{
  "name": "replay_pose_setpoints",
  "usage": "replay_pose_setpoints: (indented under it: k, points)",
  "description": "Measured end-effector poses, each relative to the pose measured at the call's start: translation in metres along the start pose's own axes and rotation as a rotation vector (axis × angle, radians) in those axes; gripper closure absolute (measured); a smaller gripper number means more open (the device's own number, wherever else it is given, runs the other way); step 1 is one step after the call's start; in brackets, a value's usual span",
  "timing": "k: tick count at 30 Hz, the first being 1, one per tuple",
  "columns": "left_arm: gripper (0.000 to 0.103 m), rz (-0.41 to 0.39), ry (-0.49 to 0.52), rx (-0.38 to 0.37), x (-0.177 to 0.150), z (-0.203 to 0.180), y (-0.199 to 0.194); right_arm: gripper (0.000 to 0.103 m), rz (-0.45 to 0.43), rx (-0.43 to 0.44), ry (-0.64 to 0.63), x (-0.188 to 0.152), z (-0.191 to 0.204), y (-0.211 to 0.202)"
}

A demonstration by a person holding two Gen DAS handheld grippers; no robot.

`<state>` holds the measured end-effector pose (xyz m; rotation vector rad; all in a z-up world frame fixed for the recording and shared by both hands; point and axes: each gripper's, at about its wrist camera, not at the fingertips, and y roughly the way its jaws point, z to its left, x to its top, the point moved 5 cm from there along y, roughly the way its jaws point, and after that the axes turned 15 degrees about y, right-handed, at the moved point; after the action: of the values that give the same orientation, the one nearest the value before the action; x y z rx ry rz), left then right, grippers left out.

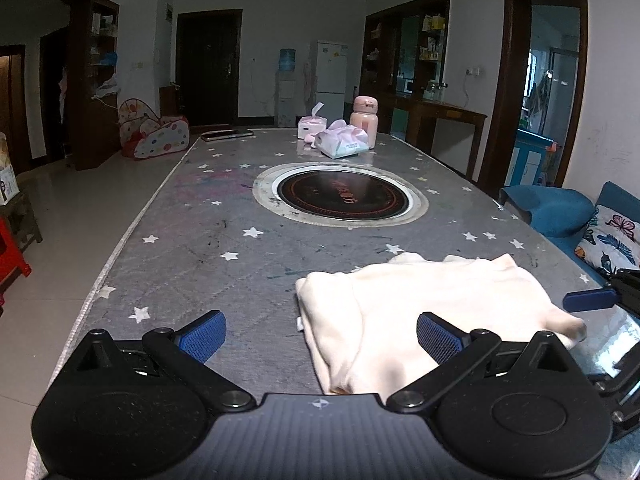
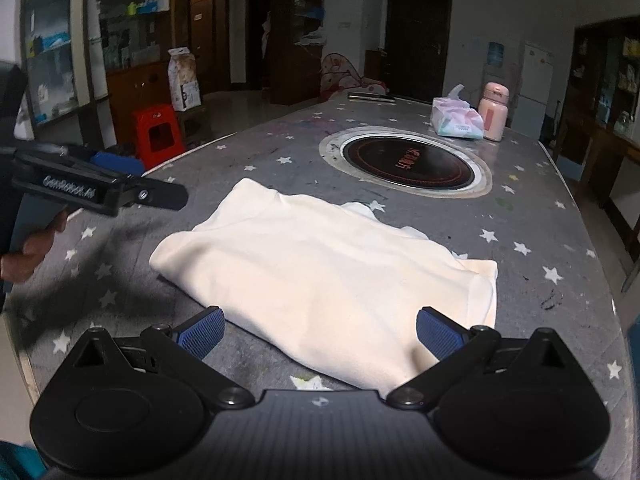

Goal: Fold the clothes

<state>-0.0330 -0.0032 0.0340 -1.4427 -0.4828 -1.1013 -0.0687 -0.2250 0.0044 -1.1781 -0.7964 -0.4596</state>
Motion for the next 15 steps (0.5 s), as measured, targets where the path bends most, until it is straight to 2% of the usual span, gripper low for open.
replay_pose_setpoints:
  k: [9, 15]
  points:
    - [0.000, 0.025, -0.038, 0.030, -0.006, 0.023, 0.007, 0.000, 0.025, 0.034, -0.087, -0.001, 0.026, 0.003]
    - [0.000, 0.075, -0.096, -0.005, -0.008, 0.032, 0.019, 0.001, 0.027, 0.062, -0.160, 0.001, 0.048, 0.007]
